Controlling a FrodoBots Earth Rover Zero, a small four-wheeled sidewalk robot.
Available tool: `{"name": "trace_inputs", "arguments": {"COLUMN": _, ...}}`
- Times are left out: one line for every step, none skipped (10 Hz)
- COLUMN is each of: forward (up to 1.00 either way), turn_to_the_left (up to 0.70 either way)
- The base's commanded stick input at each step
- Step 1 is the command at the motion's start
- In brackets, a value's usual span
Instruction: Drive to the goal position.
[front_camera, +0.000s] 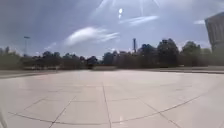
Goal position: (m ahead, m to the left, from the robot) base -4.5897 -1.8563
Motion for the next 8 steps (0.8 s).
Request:
{"name": "trace_inputs", "arguments": {"forward": 0.7, "turn_to_the_left": 0.09}}
{"name": "trace_inputs", "arguments": {"forward": 0.7, "turn_to_the_left": -0.03}}
{"name": "trace_inputs", "arguments": {"forward": 0.7, "turn_to_the_left": -0.04}}
{"name": "trace_inputs", "arguments": {"forward": 0.7, "turn_to_the_left": -0.04}}
{"name": "trace_inputs", "arguments": {"forward": 0.7, "turn_to_the_left": -0.04}}
{"name": "trace_inputs", "arguments": {"forward": 0.7, "turn_to_the_left": -0.03}}
{"name": "trace_inputs", "arguments": {"forward": 0.7, "turn_to_the_left": -0.04}}
{"name": "trace_inputs", "arguments": {"forward": 0.7, "turn_to_the_left": -0.04}}
